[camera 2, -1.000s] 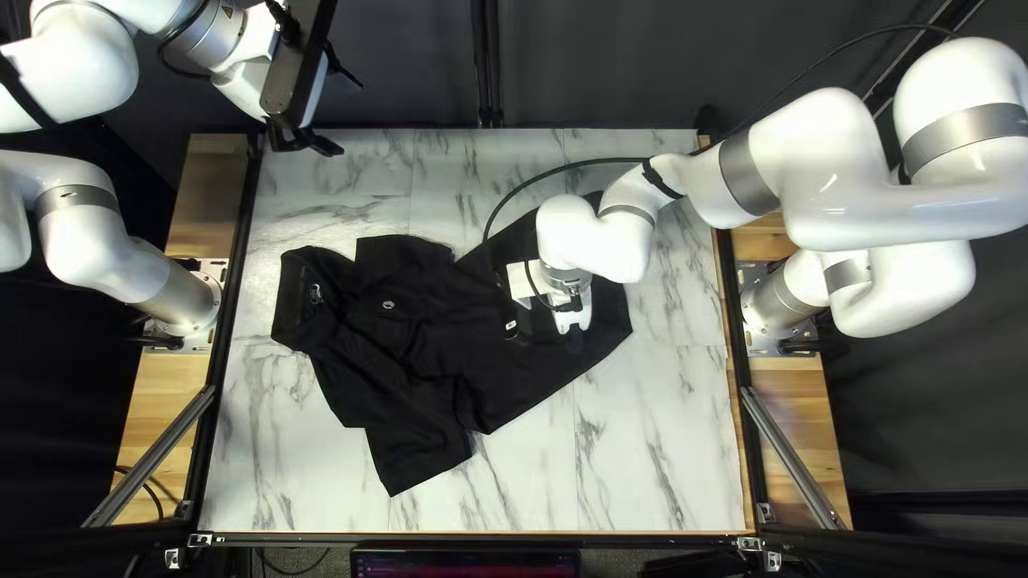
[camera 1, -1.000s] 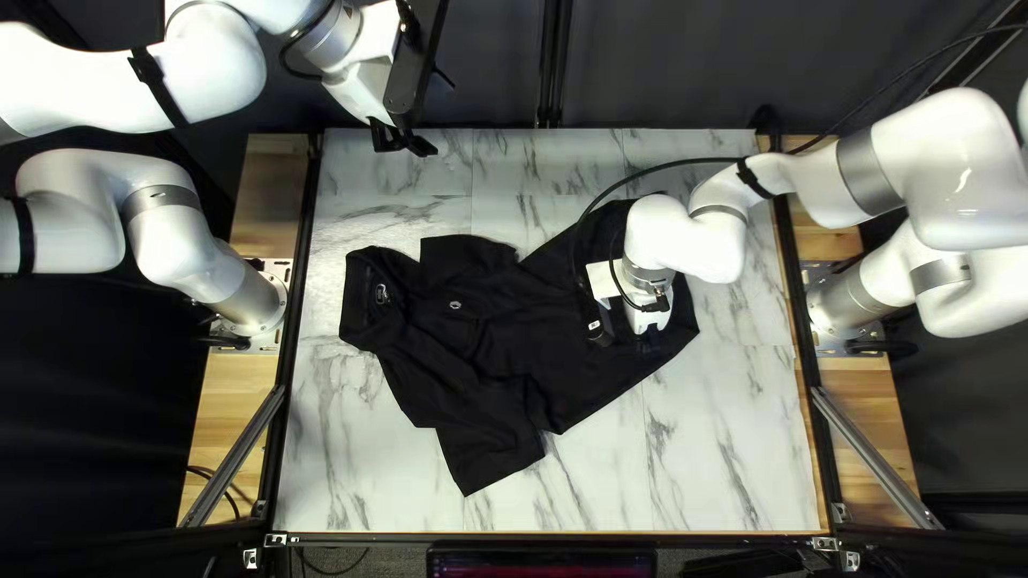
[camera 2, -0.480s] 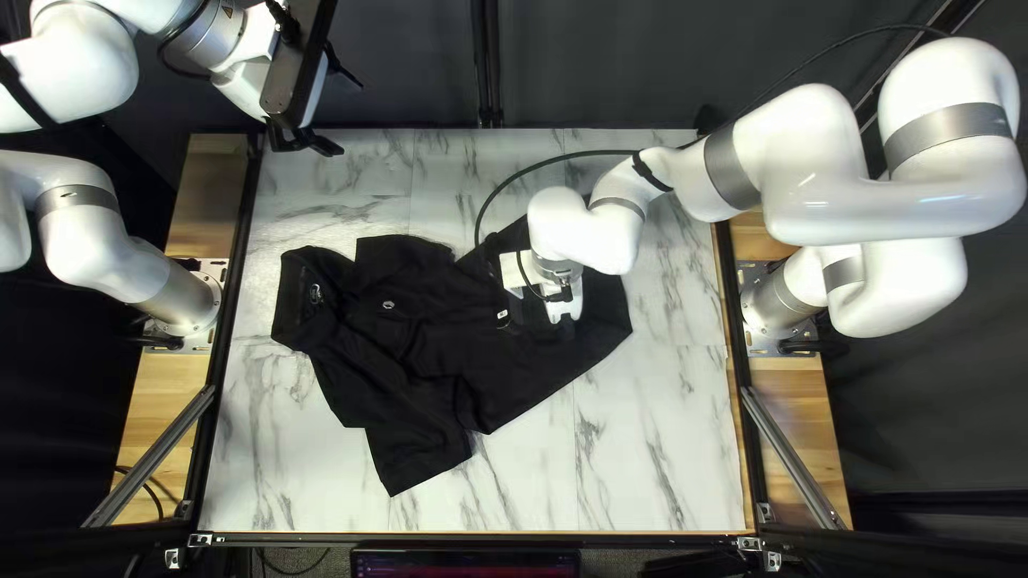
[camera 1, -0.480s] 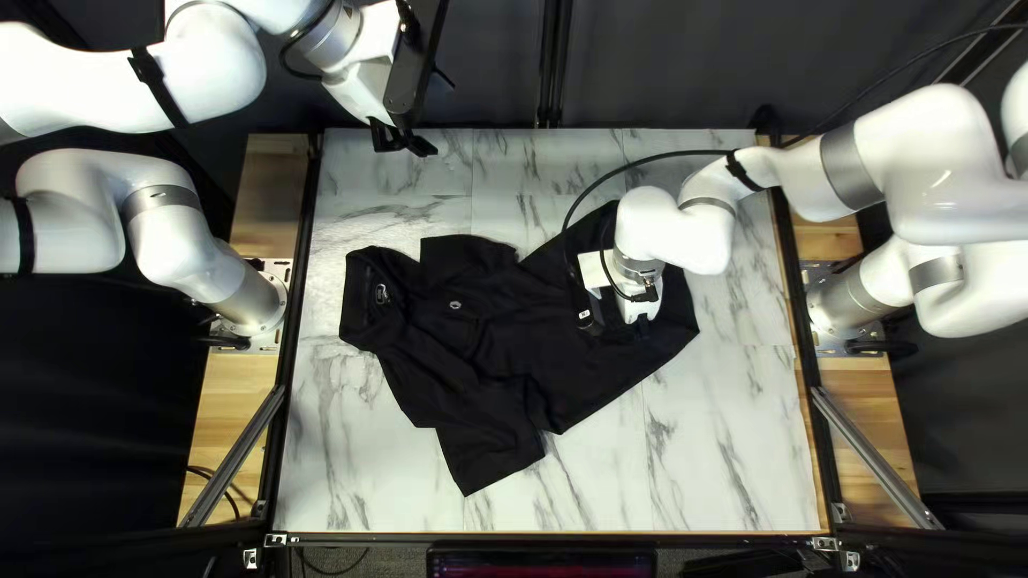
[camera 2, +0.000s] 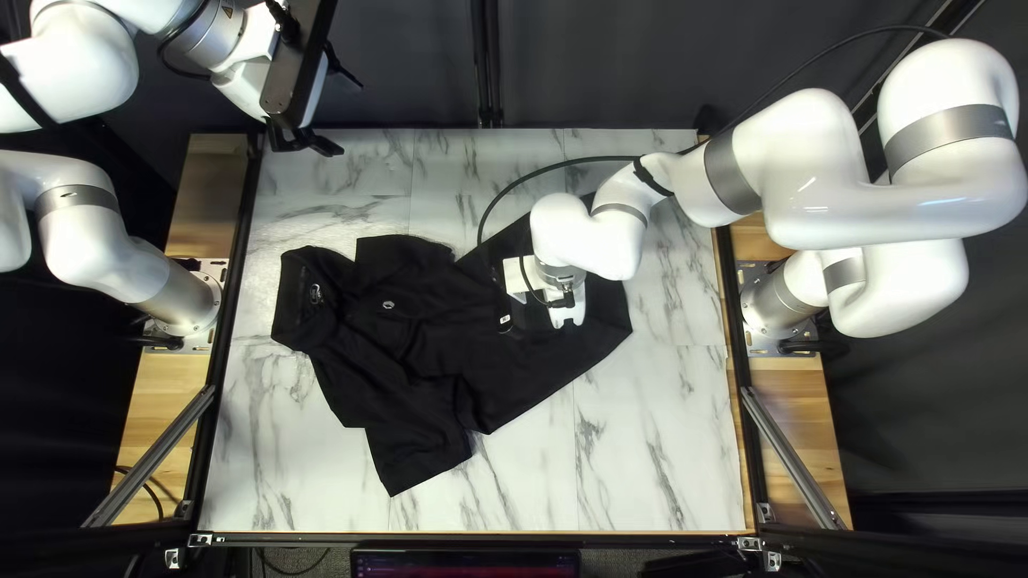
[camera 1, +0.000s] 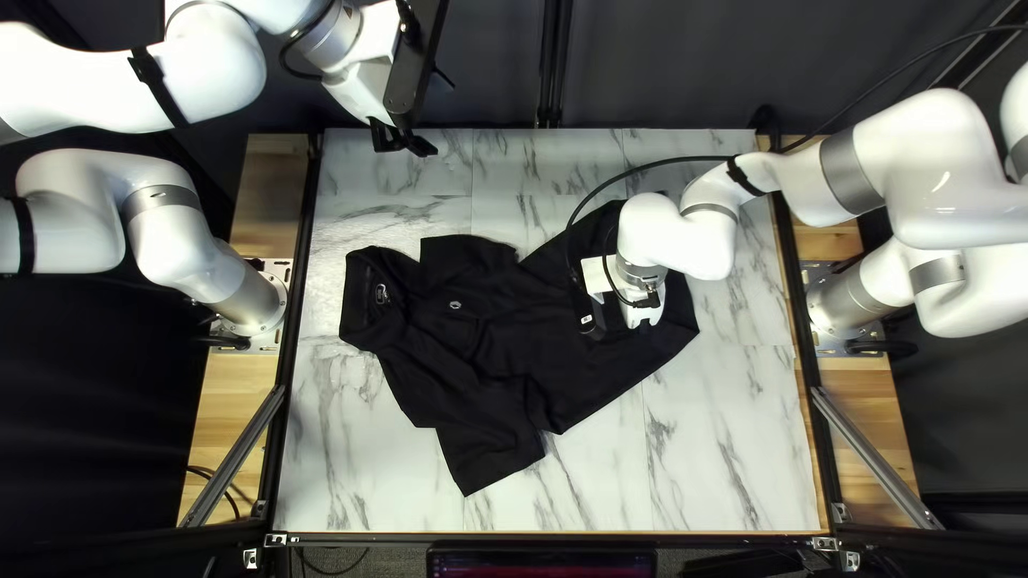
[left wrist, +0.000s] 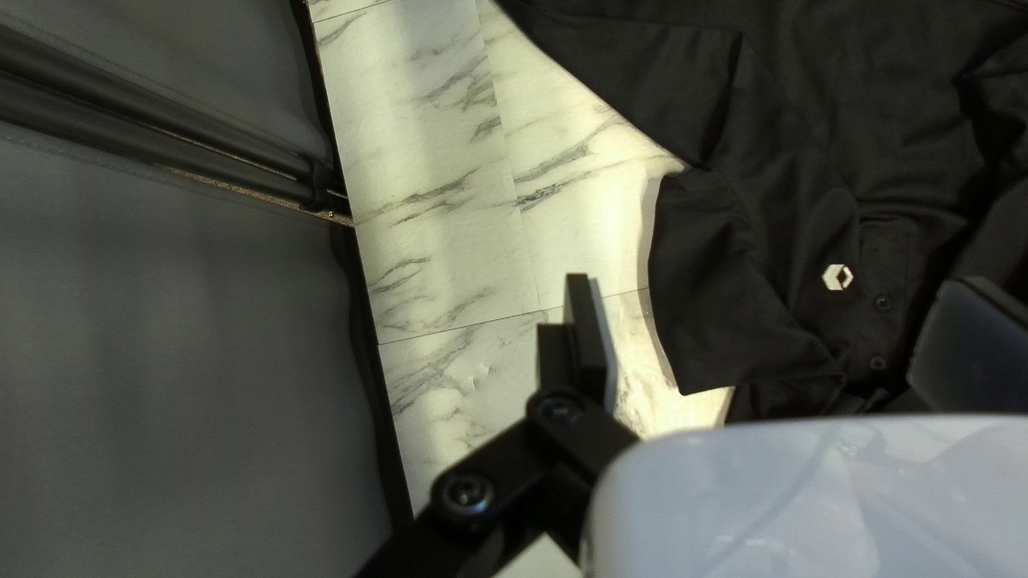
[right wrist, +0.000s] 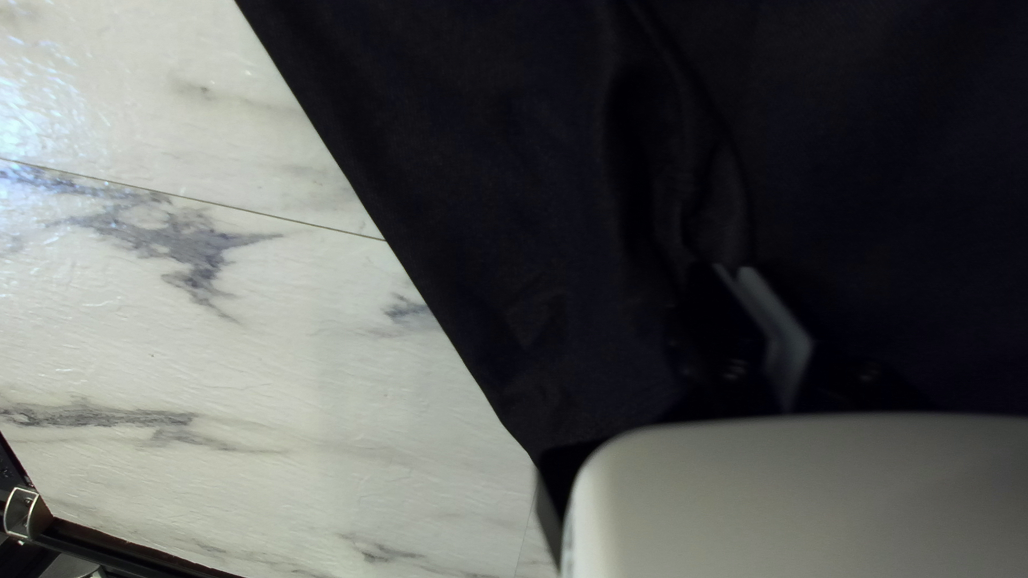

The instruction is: Fold t-shirt

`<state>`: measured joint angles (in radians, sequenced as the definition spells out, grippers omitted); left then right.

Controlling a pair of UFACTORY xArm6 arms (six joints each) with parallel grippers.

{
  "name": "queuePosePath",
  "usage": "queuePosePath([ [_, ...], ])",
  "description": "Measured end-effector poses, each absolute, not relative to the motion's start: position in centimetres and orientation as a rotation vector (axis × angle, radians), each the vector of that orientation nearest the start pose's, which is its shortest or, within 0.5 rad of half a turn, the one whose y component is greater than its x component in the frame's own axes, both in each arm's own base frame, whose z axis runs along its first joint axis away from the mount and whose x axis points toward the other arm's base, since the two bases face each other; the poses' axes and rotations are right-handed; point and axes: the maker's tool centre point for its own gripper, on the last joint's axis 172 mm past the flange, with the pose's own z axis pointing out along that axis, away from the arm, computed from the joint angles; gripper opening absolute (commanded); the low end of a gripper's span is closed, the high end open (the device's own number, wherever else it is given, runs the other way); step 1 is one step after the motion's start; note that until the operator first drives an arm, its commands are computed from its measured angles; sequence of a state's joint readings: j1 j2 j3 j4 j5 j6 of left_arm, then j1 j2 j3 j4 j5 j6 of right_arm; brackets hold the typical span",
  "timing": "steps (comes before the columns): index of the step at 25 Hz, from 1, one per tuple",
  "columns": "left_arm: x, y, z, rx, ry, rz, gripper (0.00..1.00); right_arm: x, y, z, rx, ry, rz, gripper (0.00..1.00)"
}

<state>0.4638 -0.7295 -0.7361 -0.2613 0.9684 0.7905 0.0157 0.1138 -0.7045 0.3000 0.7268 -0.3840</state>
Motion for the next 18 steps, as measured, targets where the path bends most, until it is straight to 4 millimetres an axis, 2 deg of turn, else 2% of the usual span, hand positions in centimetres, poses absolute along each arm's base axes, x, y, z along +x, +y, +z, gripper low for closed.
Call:
queuePosePath([
  [8, 37.4, 13.5, 36.2, -2.92, 0.341, -0.823, 1.0, 38.6, 5.7, 5.2, -2.953, -0.226, 0.149, 0.03],
  [18, 37.4, 13.5, 36.2, -2.92, 0.341, -0.823, 1.0, 38.4, 10.2, 8.5, -3.016, -0.2, 0.142, 0.0],
])
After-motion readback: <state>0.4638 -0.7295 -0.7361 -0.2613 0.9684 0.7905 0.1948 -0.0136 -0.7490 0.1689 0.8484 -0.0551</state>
